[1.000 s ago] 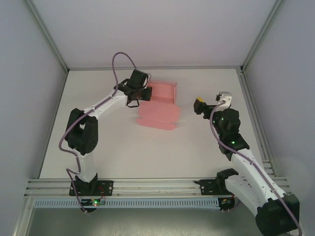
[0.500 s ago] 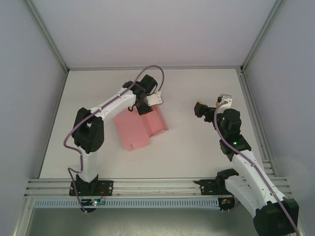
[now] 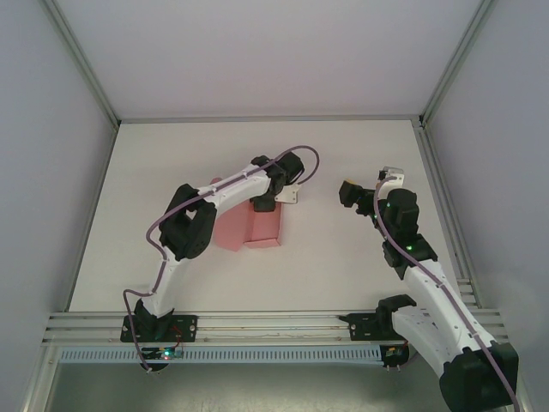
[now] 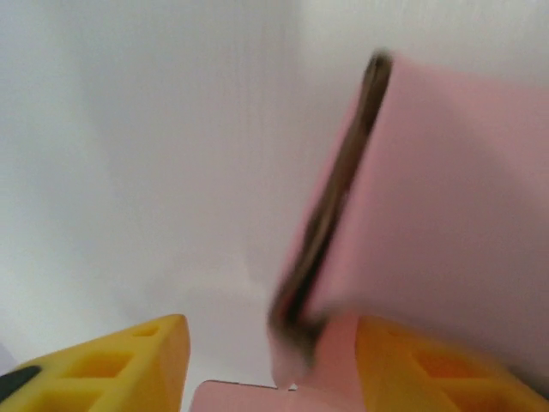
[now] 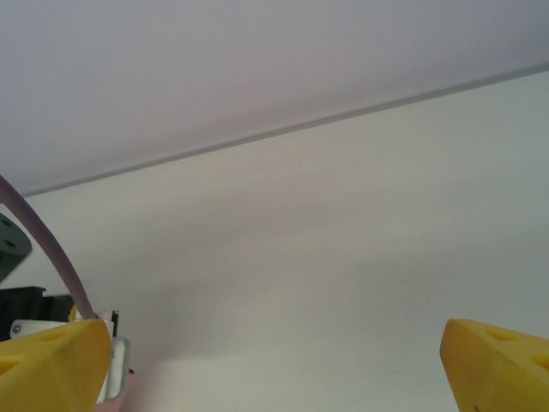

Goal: Assemble paper box

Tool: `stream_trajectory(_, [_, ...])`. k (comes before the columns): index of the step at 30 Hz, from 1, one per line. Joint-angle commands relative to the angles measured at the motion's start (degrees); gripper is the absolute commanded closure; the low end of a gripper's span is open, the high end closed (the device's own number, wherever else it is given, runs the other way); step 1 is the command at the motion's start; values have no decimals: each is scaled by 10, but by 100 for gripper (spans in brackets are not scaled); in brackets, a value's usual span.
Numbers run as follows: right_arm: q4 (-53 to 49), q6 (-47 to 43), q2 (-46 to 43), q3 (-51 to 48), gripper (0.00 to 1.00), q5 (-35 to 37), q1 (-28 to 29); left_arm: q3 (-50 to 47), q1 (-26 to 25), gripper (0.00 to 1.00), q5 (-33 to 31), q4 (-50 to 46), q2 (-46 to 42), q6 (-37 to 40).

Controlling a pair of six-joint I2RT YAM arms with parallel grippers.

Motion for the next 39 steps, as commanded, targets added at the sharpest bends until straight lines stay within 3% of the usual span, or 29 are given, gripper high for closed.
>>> stream_trajectory(1, [-13, -7, 11, 12, 2, -13, -4, 8, 1, 40, 45, 14, -54, -10])
stream_trajectory(6, [-32, -21, 50, 32, 2, -36, -4, -71, 1, 27, 139, 100, -148, -15])
stream_trajectory(8, [-32, -23, 68, 41, 2, -48, -4, -99, 1, 0, 167, 127, -180, -15])
stream_trajectory(10, [-27, -25, 90, 54, 2, -68, -3, -116, 1, 0, 174, 140, -199, -20])
stream_trajectory(13, [-25, -55, 136, 87, 2, -108, 17, -148, 3, 0, 128, 185, -225, -57])
stream_trajectory(17, [-63, -118, 220, 167, 2, -75, 86, -256, 47, 0, 64, 346, -314, -187])
stream_trajectory(21, [-131, -172, 339, 287, 2, -65, 145, -376, 150, 0, 47, 435, -448, -434])
stream_trajectory(24, [-197, -207, 429, 400, 2, -43, 189, -437, 224, 0, -2, 410, -536, -575])
stream_trajectory(29, [-352, -230, 593, 634, 2, 20, 250, -496, 269, 0, -183, 289, -630, -709])
stream_trajectory(33, [-491, -298, 723, 815, 5, 50, 295, -540, 308, 0, -186, 231, -645, -789])
stream_trajectory(39, [-670, -376, 889, 1058, 18, 56, 327, -535, 321, 0, -141, 214, -606, -780])
